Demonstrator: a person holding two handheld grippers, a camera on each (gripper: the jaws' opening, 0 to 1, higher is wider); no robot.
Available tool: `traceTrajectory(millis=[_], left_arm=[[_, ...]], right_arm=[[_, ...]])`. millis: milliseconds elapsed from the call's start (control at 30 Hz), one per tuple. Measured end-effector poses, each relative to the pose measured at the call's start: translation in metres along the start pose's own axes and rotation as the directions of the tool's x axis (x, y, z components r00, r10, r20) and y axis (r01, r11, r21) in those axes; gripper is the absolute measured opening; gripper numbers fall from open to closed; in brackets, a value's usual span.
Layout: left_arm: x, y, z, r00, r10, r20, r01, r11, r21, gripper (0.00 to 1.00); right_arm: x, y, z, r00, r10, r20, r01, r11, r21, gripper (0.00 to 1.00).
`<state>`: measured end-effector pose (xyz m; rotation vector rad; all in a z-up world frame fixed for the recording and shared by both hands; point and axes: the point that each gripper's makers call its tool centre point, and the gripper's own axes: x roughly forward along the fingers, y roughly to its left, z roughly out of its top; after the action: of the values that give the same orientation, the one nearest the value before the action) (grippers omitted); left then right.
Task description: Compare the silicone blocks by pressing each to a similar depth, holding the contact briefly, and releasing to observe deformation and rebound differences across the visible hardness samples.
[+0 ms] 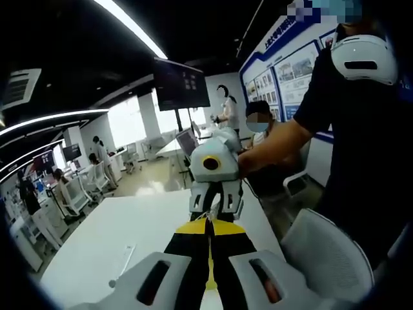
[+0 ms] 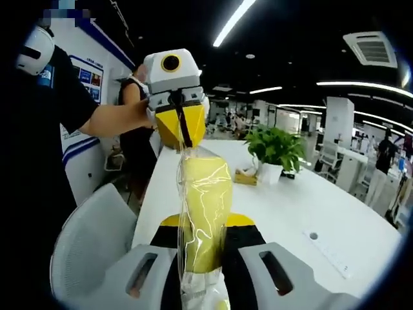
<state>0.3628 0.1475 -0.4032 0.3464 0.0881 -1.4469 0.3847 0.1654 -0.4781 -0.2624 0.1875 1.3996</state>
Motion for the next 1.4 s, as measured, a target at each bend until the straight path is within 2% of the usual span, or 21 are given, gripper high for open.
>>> traceTrajectory(millis=[100, 333, 533, 667, 733, 767, 1067, 1400], left_arm=[[0.0009, -0.0004, -0.005, 1.0, 0.001, -0.021, -0.001, 1.0, -0.001, 0.0], [0.0013, -0.0021, -0.0081, 1.0, 0.001, -0.019, -0.001, 1.0, -0.025, 0.0], [0.0012, -0.0021, -0.0071, 1.0, 0.005, -0.018, -0.005, 1.0, -0.023, 0.0], [0.001, 0.0001, -0.0058, 1.0, 0.015, -0.01, -0.015, 0.999, -0.029, 0.0], [0.0015, 0.0, -0.0058, 1.0, 0.015, -0.012, -0.015, 0.999, -0.029, 0.0], [0.0017, -0.0003, -0.0057, 1.0, 0.013, -0.012, -0.014, 0.999, -0.029, 0.0], [0.0035, -0.0015, -0.005, 1.0, 0.012, -0.013, -0.013, 0.999, -0.035, 0.0], [0.0033, -0.0021, -0.0065, 1.0, 0.016, -0.019, -0.017, 0.999, -0.047, 0.0]], right_arm=[[0.0008, 0.002, -0.0071, 0.999, 0.015, -0.047, -0.015, 1.0, -0.003, 0.06], [0.0008, 0.0038, -0.0092, 0.998, 0.023, -0.064, -0.023, 1.0, 0.0, 0.04], [0.0005, 0.0009, -0.0077, 0.999, 0.004, -0.054, -0.005, 1.0, -0.019, 0.04], [-0.0002, 0.0026, -0.0069, 0.999, 0.015, -0.045, -0.014, 0.999, 0.029, 0.05], [-0.0005, 0.0001, -0.007, 0.999, 0.0, -0.038, 0.001, 1.0, 0.01, 0.06], [-0.0008, 0.0035, -0.0075, 0.999, 0.02, -0.035, -0.019, 0.999, 0.041, 0.07], [-0.0022, 0.0036, -0.0081, 1.0, 0.007, -0.009, -0.006, 0.998, 0.058, 0.09], [-0.0007, 0.0018, -0.0093, 1.0, -0.01, -0.019, 0.011, 0.997, 0.071, 0.13]])
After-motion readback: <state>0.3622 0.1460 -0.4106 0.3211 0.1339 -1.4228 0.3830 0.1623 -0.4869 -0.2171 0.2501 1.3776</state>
